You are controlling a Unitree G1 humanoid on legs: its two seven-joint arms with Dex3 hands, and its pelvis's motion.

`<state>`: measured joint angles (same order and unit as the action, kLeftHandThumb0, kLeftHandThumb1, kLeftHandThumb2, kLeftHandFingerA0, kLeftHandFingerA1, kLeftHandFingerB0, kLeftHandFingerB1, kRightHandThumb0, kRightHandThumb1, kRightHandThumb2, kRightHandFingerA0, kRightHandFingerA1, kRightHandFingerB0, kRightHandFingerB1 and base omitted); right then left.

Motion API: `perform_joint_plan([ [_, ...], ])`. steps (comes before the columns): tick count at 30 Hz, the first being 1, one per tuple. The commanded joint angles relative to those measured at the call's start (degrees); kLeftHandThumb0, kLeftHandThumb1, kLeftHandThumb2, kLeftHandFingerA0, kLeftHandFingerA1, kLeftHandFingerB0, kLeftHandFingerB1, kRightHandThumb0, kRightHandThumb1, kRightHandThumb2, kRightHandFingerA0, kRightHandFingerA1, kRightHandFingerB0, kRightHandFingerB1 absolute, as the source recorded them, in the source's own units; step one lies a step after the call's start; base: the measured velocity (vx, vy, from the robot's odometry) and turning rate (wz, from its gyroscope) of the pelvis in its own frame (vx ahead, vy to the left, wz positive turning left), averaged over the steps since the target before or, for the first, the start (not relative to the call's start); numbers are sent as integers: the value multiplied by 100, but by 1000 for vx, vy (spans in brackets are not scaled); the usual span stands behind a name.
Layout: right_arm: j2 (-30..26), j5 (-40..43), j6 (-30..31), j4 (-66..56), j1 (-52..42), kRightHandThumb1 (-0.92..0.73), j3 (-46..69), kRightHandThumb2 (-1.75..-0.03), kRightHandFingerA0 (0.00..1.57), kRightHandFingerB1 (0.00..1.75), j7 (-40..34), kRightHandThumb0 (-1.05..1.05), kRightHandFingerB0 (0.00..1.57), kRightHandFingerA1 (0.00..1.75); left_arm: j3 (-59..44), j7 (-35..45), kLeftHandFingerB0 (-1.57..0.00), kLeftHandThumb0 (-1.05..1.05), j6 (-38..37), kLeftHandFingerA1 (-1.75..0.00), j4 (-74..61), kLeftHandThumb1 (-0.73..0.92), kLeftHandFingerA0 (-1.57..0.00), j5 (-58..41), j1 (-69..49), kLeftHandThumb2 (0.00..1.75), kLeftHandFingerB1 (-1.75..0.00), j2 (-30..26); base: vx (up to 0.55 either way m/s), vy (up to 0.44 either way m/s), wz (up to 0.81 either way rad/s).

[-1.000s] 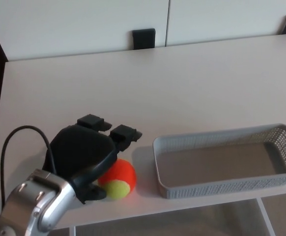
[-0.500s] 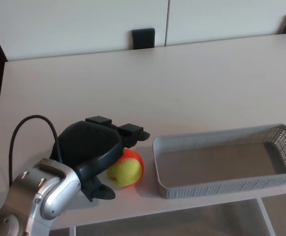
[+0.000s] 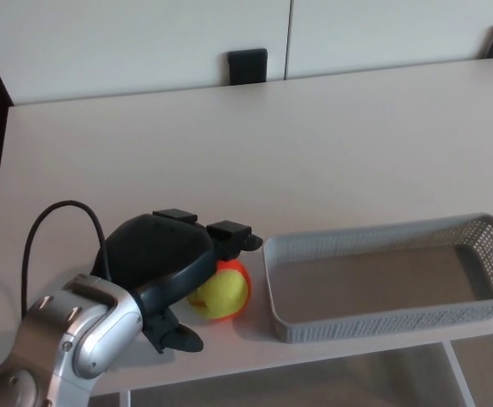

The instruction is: The robot walk towards a table in front and uses its left hand to pickup a tennis ball on the left side and put it in a container on the right hand side

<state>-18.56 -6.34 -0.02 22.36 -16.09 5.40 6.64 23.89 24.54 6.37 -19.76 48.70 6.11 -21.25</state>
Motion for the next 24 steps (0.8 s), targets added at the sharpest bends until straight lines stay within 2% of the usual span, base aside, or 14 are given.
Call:
perform_joint_plan([
  [1, -130, 2, 68, 0, 3, -66, 32, -59, 48, 36, 55, -31, 33, 42, 12, -24, -33, -48, 62, -40, 64, 31, -40, 139, 3, 52, -33, -3, 0, 0, 0],
  [21, -174, -54, 42, 0, 109, -66, -23, -59, 50, 37, 114, -30, 35, 44, 252, -392, -37, -45, 47, -39, 828, 35, -45, 612, 418, 50, -34, 252, 0, 0, 0],
  [22, -174, -51, 35, 24, 120, -66, -22, -59, 51, 37, 113, -30, 35, 44, 262, -406, -34, -51, 40, -45, 854, 30, -41, 621, 431, 62, -41, 263, 0, 0, 0],
  [24, -180, -50, 22, 47, 128, -66, -26, -59, 51, 37, 117, -31, 34, 45, 319, -428, -35, -52, 53, -45, 934, 31, -42, 688, 482, 63, -41, 299, 0, 0, 0],
])
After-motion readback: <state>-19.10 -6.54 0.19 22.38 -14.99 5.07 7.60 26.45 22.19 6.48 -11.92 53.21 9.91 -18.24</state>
